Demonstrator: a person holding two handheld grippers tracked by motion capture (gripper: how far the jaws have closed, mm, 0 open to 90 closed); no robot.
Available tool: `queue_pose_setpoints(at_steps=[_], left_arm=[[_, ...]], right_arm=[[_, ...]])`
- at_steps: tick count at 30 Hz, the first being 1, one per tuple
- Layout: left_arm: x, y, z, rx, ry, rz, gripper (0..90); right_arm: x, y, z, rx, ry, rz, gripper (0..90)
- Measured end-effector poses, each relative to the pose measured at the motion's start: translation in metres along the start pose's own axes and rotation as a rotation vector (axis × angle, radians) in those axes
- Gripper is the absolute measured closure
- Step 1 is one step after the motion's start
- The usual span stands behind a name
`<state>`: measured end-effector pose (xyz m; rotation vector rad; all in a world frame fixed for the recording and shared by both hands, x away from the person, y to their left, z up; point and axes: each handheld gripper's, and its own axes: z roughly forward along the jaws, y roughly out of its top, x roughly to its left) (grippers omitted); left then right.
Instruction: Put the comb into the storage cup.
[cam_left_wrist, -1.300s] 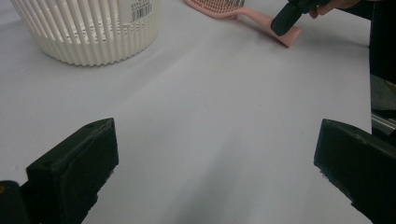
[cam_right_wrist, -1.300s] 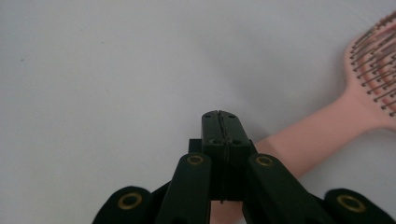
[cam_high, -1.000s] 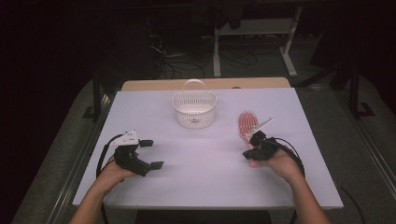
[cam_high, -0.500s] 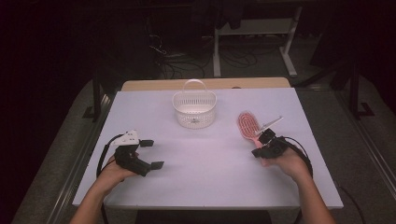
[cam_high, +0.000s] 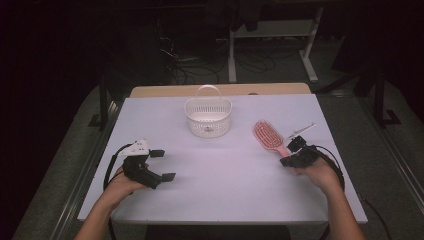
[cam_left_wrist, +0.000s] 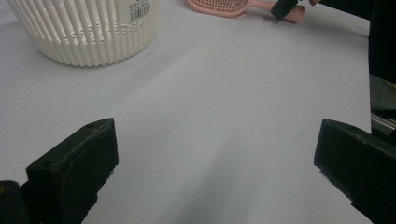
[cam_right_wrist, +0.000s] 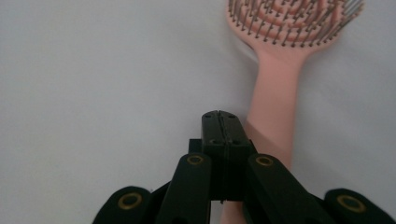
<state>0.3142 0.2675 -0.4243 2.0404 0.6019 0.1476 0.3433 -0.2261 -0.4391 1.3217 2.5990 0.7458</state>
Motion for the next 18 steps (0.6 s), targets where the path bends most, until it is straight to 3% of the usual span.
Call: queue_pose_setpoints(at_steps=[12, 15, 18], left_arm=[[0.0, 0.0, 0.0, 0.002, 0.0, 0.002, 0.0], [0.0, 0.0, 0.0, 0.002, 0.001, 0.003, 0.0], [0.0, 0.0, -0.001, 0.001, 0.002, 0.002, 0.0]], right_arm=[[-0.012, -0.007, -0.005, -0.01, -0.025, 0.026, 88.8], [-0.011, -0.006, -0.008, -0.031, -0.015, 0.028, 88.8], [-0.004, -0.006, -0.015, -0.093, 0.002, 0.014, 85.1]])
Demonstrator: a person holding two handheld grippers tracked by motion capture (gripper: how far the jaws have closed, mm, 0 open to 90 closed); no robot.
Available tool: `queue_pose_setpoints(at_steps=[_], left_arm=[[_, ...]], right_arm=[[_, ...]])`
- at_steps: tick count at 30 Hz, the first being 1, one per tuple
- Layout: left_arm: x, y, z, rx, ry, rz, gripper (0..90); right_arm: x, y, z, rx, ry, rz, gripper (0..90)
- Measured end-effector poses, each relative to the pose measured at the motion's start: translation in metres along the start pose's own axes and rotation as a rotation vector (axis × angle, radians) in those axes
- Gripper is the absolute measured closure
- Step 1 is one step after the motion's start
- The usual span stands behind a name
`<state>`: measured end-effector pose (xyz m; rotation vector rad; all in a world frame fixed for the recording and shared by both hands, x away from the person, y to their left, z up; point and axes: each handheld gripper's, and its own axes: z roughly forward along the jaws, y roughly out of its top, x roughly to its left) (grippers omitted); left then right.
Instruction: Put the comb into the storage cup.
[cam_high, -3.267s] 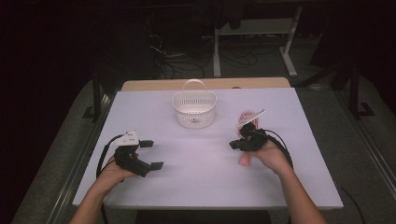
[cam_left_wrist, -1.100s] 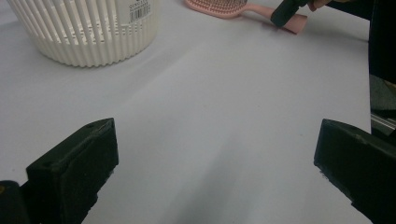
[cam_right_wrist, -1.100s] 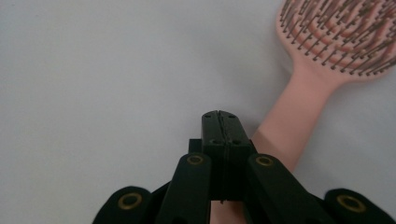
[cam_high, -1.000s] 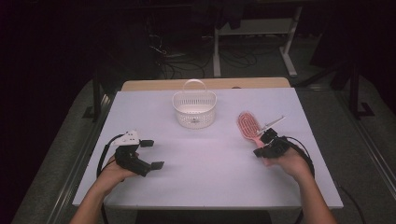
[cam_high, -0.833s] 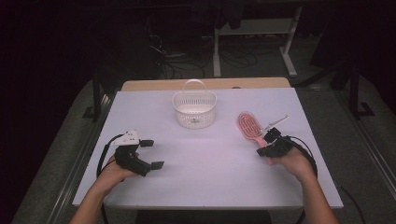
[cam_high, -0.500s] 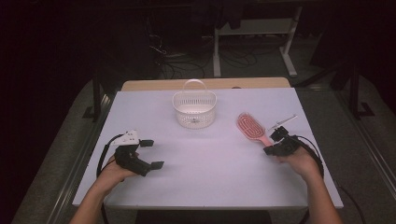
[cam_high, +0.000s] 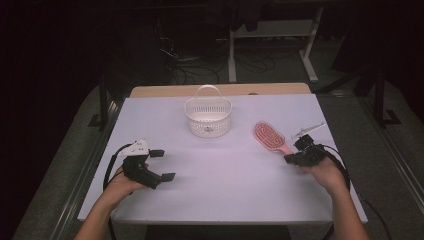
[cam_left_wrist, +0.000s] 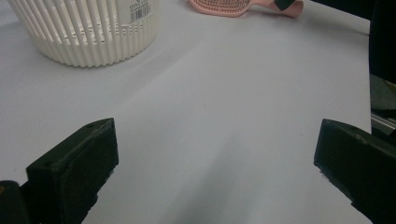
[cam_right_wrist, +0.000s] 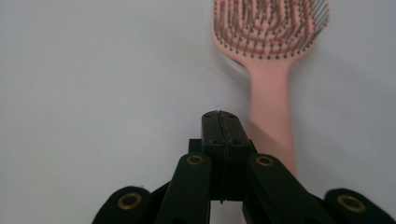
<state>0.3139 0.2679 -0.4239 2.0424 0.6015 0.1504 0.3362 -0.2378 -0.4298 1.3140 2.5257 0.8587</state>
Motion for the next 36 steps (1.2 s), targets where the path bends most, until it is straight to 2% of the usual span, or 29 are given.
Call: queue_pose_setpoints(at_steps=[1, 2, 3, 5, 6, 12, 14, 15, 16, 18, 21, 22, 24, 29, 36], left_arm=[[0.0, 0.0, 0.0, 0.002, 0.0, 0.0, 0.0], [0.0, 0.0, 0.0, 0.002, -0.001, 0.002, 0.0], [0.0, 0.0, 0.001, 0.002, 0.0, 0.002, 0.0], [-0.001, 0.0, 0.001, 0.003, -0.001, 0.002, 0.0], [-0.001, 0.0, 0.001, 0.003, -0.001, 0.001, 0.0], [-0.001, 0.001, -0.001, -0.008, 0.001, -0.003, 0.0], [-0.001, 0.001, -0.001, -0.008, 0.001, -0.002, 0.0], [-0.001, 0.001, -0.001, -0.007, 0.0, -0.001, 0.0], [-0.002, 0.001, 0.0, -0.006, 0.0, 0.0, 0.0], [-0.002, 0.001, 0.0, -0.003, -0.002, 0.003, 0.0], [-0.002, 0.001, 0.0, -0.002, -0.002, 0.002, 0.0], [-0.002, 0.001, 0.0, -0.002, -0.002, 0.001, 0.0], [-0.002, 0.001, 0.0, -0.001, 0.0, 0.001, 0.0], [-0.003, 0.0, 0.001, 0.006, -0.006, 0.007, 0.0], [-0.004, -0.001, 0.002, 0.008, -0.005, 0.007, 0.0]], right_arm=[[0.0, 0.0, 0.0, 0.0, 0.0, 0.0, 85.1], [0.004, -0.001, -0.003, -0.028, 0.022, -0.007, 78.8], [0.004, -0.001, -0.003, -0.028, 0.022, -0.007, 78.8], [0.008, -0.001, -0.005, -0.065, 0.039, -0.013, 73.2], [0.013, -0.002, -0.007, -0.081, 0.052, -0.022, 67.0], [0.036, -0.004, -0.004, -0.145, 0.065, -0.084, 41.8], [0.046, -0.004, -0.001, -0.181, 0.072, -0.096, 32.5], [0.046, -0.004, -0.001, -0.181, 0.072, -0.096, 32.5], [0.051, -0.003, 0.001, -0.198, 0.081, -0.103, 24.7], [0.054, -0.003, 0.002, -0.208, 0.086, -0.1, 21.9], [0.059, -0.001, 0.006, -0.235, 0.093, -0.097, 10.9], [0.059, -0.001, 0.006, -0.235, 0.093, -0.097, 10.9], [0.062, -0.002, 0.01, -0.237, 0.108, -0.092, 0.0], [0.067, -0.005, 0.017, -0.225, 0.125, -0.128, 0.0], [0.071, -0.003, 0.018, -0.227, 0.137, -0.147, 0.0]])
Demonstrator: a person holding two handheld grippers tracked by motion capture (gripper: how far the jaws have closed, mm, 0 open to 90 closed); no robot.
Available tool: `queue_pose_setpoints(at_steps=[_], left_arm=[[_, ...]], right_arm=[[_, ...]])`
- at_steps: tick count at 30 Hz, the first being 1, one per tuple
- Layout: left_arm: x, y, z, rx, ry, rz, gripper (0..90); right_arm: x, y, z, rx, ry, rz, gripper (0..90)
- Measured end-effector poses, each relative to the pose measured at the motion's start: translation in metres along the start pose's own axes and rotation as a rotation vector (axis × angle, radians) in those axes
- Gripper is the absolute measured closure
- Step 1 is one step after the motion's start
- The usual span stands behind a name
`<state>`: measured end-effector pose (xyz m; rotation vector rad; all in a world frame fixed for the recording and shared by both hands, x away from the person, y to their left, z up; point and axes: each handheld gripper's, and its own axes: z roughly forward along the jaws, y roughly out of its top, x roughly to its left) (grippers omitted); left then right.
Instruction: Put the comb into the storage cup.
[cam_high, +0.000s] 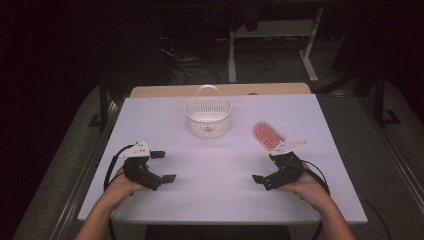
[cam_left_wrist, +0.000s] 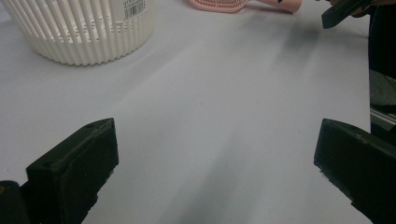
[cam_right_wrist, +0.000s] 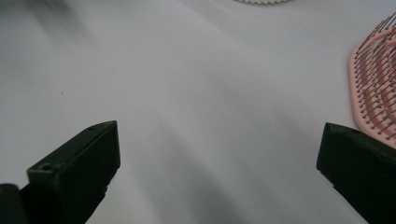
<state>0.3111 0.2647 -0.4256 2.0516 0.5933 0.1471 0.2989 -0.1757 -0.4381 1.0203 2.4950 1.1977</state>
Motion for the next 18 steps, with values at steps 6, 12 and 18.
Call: queue_pose_setpoints(at_steps=[6, 12, 18], left_arm=[[-0.0002, -0.0003, 0.0007, 0.003, 0.002, 0.004, 0.0], [-0.0001, -0.0006, 0.0012, 0.0, -0.005, -0.001, 0.0], [-0.0005, -0.0006, 0.0015, 0.001, -0.005, 0.001, 0.0]], right_arm=[[-0.0018, 0.002, -0.0029, -0.005, 0.006, 0.017, 0.0], [-0.0046, 0.0059, -0.0075, -0.005, 0.0, 0.017, 0.0], [-0.0041, 0.009, -0.0097, 0.003, 0.001, 0.007, 0.0]])
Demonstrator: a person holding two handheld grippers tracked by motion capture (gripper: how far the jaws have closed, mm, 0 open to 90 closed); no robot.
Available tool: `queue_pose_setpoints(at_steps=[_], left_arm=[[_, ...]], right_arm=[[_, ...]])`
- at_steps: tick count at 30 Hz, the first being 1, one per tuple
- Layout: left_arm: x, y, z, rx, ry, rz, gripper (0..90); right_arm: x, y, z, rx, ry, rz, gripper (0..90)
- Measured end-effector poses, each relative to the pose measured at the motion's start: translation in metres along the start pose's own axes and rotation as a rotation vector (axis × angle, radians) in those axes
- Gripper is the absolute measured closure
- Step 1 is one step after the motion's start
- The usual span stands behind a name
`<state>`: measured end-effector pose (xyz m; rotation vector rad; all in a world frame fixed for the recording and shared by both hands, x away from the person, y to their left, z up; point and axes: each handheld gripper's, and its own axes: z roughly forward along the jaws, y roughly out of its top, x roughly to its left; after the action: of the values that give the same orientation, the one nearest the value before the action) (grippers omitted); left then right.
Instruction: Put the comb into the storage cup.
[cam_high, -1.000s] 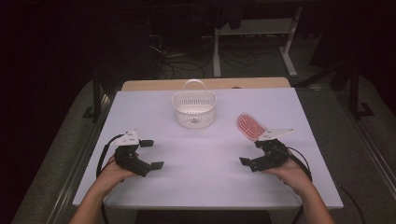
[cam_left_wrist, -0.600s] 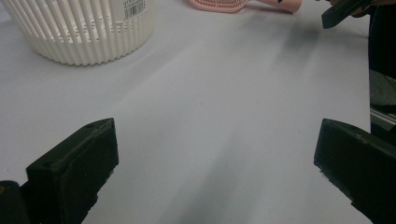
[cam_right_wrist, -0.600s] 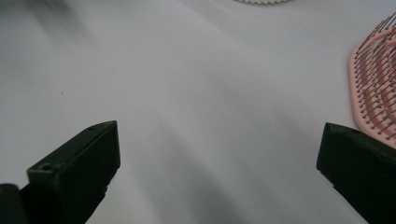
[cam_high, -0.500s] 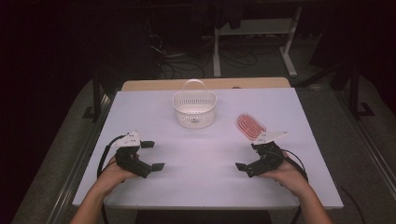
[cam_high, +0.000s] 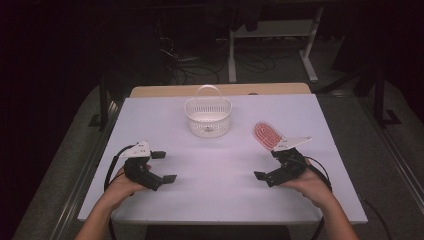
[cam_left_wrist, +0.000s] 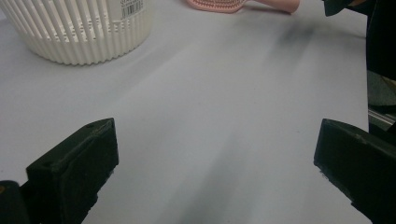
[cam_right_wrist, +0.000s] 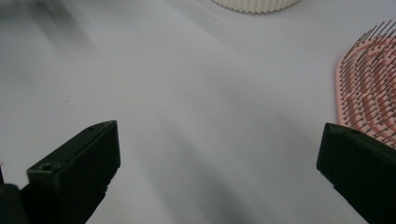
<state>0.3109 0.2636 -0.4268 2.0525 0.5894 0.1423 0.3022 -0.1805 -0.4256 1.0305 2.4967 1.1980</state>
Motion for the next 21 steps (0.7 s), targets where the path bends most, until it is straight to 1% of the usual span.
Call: queue_pose_setpoints(at_steps=[3, 10, 15, 21], left_arm=[[0.0, 0.0, 0.0, 0.0, -0.004, 0.002, 0.0], [0.001, -0.001, 0.001, 0.007, -0.015, -0.004, 0.0], [0.0, -0.001, 0.002, 0.01, -0.012, 0.001, 0.0], [0.0, -0.001, 0.001, 0.001, -0.014, -0.01, 0.0]], right_arm=[[-0.001, 0.002, -0.001, 0.002, -0.003, -0.009, 0.0], [-0.003, 0.006, -0.004, 0.005, -0.011, -0.008, 0.0], [-0.007, 0.009, -0.006, 0.002, -0.022, -0.004, 0.0], [-0.011, 0.014, -0.007, 0.002, -0.032, -0.003, 0.0]])
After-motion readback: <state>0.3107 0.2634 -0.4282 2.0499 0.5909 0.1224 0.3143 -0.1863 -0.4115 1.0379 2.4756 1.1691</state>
